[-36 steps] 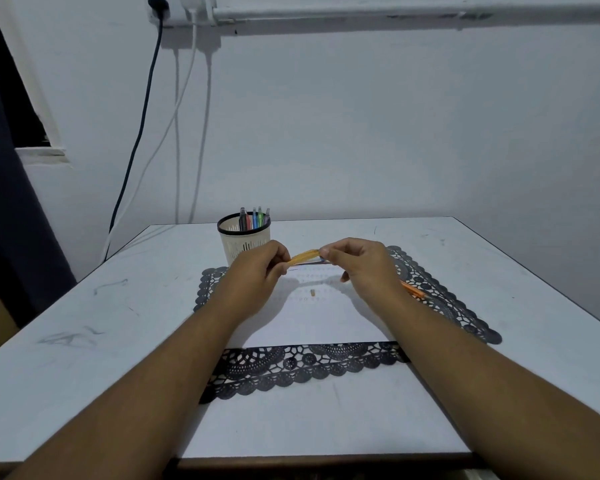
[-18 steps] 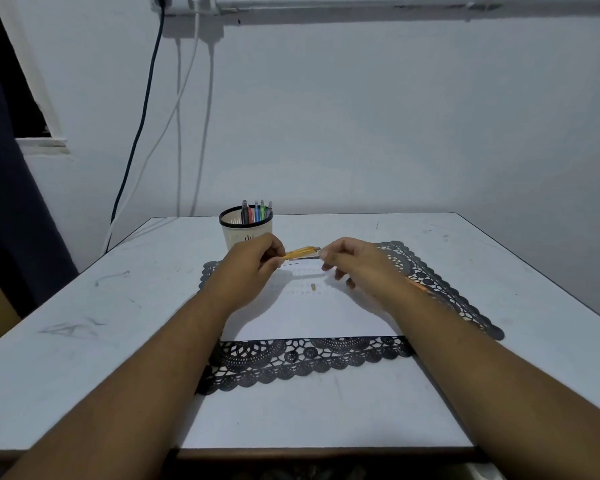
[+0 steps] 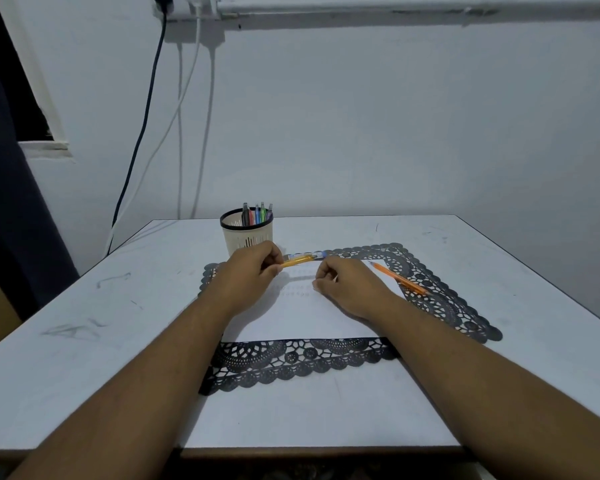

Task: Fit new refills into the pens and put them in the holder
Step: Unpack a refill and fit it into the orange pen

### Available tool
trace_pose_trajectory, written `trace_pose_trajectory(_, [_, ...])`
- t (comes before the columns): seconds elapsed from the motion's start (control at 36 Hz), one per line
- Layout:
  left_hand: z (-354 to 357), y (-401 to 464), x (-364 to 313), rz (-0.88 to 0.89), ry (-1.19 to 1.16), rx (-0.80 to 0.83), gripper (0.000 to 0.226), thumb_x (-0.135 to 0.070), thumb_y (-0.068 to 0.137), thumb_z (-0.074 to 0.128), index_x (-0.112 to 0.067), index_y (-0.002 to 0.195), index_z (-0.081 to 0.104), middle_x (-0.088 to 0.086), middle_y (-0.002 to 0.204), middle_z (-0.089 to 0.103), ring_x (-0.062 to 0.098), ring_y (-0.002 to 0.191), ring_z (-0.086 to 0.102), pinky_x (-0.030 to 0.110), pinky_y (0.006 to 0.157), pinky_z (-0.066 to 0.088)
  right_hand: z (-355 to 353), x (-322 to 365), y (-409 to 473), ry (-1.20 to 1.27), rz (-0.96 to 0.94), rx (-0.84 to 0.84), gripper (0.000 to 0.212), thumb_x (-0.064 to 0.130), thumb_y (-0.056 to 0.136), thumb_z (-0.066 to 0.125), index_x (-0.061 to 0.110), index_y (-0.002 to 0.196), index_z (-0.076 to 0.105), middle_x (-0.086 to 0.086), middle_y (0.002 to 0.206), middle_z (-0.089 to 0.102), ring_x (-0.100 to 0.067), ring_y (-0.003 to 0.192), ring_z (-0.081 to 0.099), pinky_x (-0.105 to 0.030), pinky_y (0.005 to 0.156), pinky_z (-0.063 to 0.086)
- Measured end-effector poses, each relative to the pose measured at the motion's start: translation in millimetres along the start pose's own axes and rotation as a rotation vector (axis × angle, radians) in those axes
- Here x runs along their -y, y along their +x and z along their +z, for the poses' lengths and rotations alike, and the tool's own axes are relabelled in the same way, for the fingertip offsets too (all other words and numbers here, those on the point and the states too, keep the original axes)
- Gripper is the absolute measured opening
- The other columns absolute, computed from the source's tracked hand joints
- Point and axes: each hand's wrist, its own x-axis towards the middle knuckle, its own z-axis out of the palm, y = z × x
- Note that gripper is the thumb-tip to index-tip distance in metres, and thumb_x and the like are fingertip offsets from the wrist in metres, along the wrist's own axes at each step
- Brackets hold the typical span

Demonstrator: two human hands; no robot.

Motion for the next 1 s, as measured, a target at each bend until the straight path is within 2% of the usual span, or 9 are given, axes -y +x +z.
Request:
trace_pose_trajectory(0.08, [0.9, 0.5, 0.1, 0.008, -0.004, 0.015, 0.007, -0.018, 0.100, 0.064, -0.024, 0.101, 0.065, -0.012, 0.093, 0.066, 0.001, 0.085, 0.058, 0.015, 0.065, 0.038, -4.4, -2.5, -0.8, 0.350, 0.068, -0.074, 0.008, 0.009, 0.097, 0.067, 0.015, 0.092, 0.070, -0.010, 0.083, 0.072, -0.013, 0.071, 0.060, -0.029, 0.067, 0.053])
trace_pose_trajectory(0.14, [1.8, 0.3, -0.8, 0.023, -0.019, 0.021, 0.009, -0.016, 0.100, 0.064, -0.025, 0.099, 0.064, -0.013, 0.092, 0.066, -0.001, 0.084, 0.058, 0.011, 0.065, 0.038, -9.1, -1.9, -0.9, 0.570, 0.107, -0.090, 0.008, 0.001, 0.095, 0.067, 0.007, 0.096, 0.073, -0.016, 0.086, 0.073, -0.013, 0.071, 0.062, -0.024, 0.062, 0.051])
trace_pose_trajectory(0.22, [3.1, -1.0, -1.9, 0.032, -0.019, 0.026, 0.007, -0.016, 0.100, 0.064, -0.022, 0.101, 0.065, -0.015, 0.091, 0.065, -0.006, 0.083, 0.057, 0.007, 0.066, 0.039, -14.3, -1.0, 0.5, 0.751, 0.138, -0.121, 0.011, -0.003, 0.094, 0.067, -0.001, 0.102, 0.074, -0.011, 0.081, 0.068, -0.010, 0.060, 0.053, -0.019, 0.052, 0.042])
trace_pose_trajectory(0.31, [3.9, -1.5, -2.8, 0.034, -0.025, 0.026, 0.005, -0.017, 0.100, 0.064, -0.021, 0.103, 0.066, -0.014, 0.093, 0.066, -0.003, 0.086, 0.059, 0.011, 0.068, 0.041, -16.1, -2.4, 4.6, 0.888, 0.139, -0.153, 0.012, -0.001, 0.095, 0.067, 0.000, 0.101, 0.077, -0.009, 0.084, 0.069, -0.011, 0.064, 0.052, -0.022, 0.055, 0.043])
trace_pose_trajectory(0.5, [7.6, -0.5, -3.5, 0.033, -0.064, 0.024, 0.006, -0.015, 0.099, 0.065, -0.021, 0.101, 0.066, -0.009, 0.089, 0.067, 0.001, 0.078, 0.058, 0.022, 0.065, 0.041, -12.5, 3.2, 1.8, 0.830, 0.056, -0.125, 0.012, 0.003, 0.096, 0.069, -0.002, 0.103, 0.077, -0.004, 0.080, 0.071, -0.006, 0.064, 0.059, -0.020, 0.056, 0.047])
trace_pose_trajectory(0.64, [6.9, -0.9, -3.3, 0.026, -0.097, 0.004, 0.006, -0.017, 0.100, 0.064, -0.023, 0.101, 0.067, -0.011, 0.090, 0.067, -0.001, 0.081, 0.059, 0.015, 0.065, 0.041, -12.7, 3.0, 2.7, 0.842, 0.054, -0.146, 0.011, 0.005, 0.097, 0.068, 0.000, 0.101, 0.078, -0.004, 0.080, 0.072, -0.009, 0.066, 0.060, -0.022, 0.056, 0.048])
trace_pose_trajectory(0.78, [6.8, -0.9, -7.8, 0.029, -0.114, -0.005, 0.006, -0.017, 0.100, 0.064, -0.023, 0.100, 0.066, -0.008, 0.091, 0.068, 0.007, 0.083, 0.061, 0.026, 0.073, 0.048, -14.0, 2.2, 3.8, 0.892, 0.060, -0.190, 0.011, 0.006, 0.098, 0.067, 0.002, 0.098, 0.078, -0.009, 0.084, 0.073, -0.014, 0.069, 0.059, -0.025, 0.055, 0.049])
trace_pose_trajectory(1.0, [7.2, -1.8, -8.2, 0.027, -0.174, -0.011, 0.008, -0.016, 0.100, 0.064, -0.024, 0.099, 0.066, -0.007, 0.089, 0.069, 0.001, 0.075, 0.057, 0.015, 0.065, 0.042, -13.9, 3.4, 2.5, 0.959, 0.047, -0.160, 0.011, 0.007, 0.097, 0.069, 0.005, 0.097, 0.080, -0.013, 0.087, 0.074, -0.018, 0.074, 0.062, -0.026, 0.058, 0.052])
